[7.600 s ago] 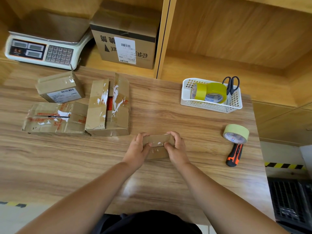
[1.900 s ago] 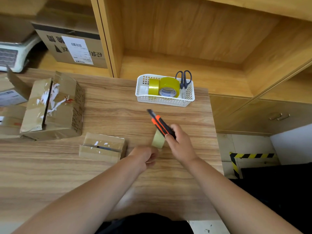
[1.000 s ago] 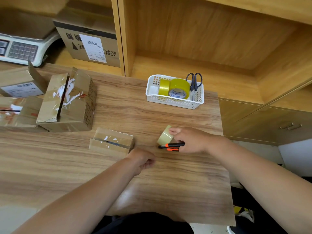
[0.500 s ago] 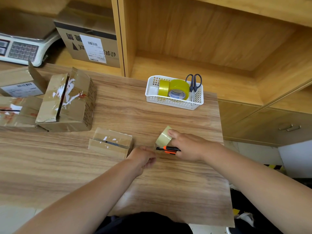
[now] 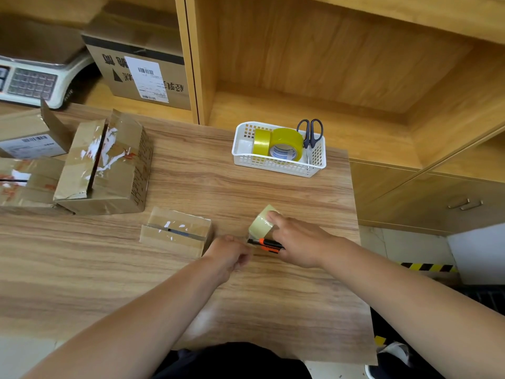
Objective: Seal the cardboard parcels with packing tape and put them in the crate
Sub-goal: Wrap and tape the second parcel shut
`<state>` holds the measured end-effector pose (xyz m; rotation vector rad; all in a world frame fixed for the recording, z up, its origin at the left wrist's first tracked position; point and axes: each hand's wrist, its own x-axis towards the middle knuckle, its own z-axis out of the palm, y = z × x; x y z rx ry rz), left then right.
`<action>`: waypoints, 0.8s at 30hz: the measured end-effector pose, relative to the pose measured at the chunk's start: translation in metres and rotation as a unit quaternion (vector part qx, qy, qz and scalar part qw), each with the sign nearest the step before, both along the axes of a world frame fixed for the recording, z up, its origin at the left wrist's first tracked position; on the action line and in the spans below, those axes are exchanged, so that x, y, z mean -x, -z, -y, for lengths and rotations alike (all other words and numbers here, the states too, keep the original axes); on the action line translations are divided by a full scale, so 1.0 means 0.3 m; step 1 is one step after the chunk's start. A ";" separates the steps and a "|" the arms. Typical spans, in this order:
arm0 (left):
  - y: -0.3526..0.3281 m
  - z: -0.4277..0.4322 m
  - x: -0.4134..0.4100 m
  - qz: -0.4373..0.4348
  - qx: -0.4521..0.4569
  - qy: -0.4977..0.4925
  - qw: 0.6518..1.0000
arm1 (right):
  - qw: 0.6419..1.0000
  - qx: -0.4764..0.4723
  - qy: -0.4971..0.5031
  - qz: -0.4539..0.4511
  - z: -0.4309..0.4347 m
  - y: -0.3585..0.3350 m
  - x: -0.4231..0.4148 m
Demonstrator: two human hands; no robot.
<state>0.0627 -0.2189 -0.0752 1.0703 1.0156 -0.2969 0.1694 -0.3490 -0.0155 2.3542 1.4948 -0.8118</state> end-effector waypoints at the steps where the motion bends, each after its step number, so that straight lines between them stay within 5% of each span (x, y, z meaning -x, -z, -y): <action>1: -0.002 0.000 -0.002 -0.002 0.002 -0.003 1.000 | 1.000 0.000 0.000 0.001 0.000 0.002 0.003; 24: -0.017 -0.031 -0.009 -0.030 -0.030 0.043 0.998 | 0.999 -0.033 -0.014 -0.019 0.044 0.016 0.019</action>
